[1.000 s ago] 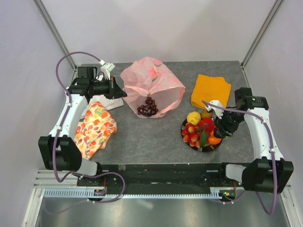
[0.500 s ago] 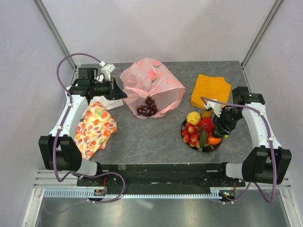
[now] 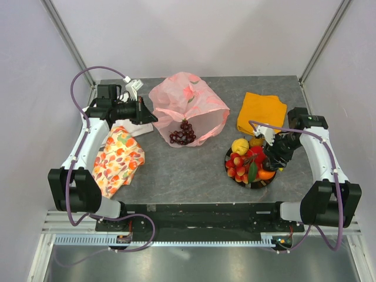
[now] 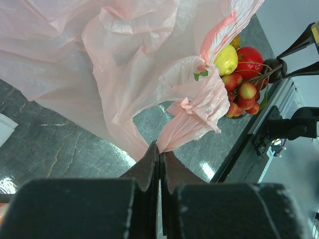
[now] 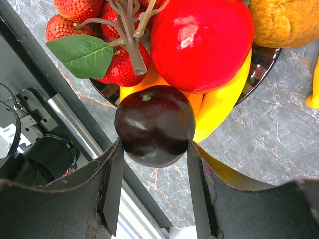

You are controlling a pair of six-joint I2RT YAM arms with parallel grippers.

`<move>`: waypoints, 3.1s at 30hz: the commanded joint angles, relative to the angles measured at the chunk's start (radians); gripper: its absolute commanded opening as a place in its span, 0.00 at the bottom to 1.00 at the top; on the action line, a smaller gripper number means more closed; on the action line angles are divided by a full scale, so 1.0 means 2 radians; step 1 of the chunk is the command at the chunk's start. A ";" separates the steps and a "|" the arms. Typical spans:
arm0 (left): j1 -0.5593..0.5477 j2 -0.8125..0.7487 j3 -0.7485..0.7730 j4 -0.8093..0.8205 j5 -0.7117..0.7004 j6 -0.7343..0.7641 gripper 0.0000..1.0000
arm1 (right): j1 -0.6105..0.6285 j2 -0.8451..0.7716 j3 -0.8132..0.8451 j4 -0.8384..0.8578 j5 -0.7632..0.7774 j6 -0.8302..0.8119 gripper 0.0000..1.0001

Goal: Take the fake fruits out of the plastic bag

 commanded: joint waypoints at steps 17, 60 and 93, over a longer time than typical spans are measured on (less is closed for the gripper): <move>0.000 -0.008 -0.007 0.014 0.004 -0.009 0.02 | 0.003 0.015 0.004 -0.016 -0.024 -0.020 0.58; 0.016 0.012 -0.061 0.147 0.030 -0.294 0.02 | 0.409 0.165 0.166 0.402 -0.052 0.283 0.79; 0.057 -0.019 -0.100 0.178 0.030 -0.324 0.01 | 0.415 0.218 0.359 0.327 -0.118 0.361 0.03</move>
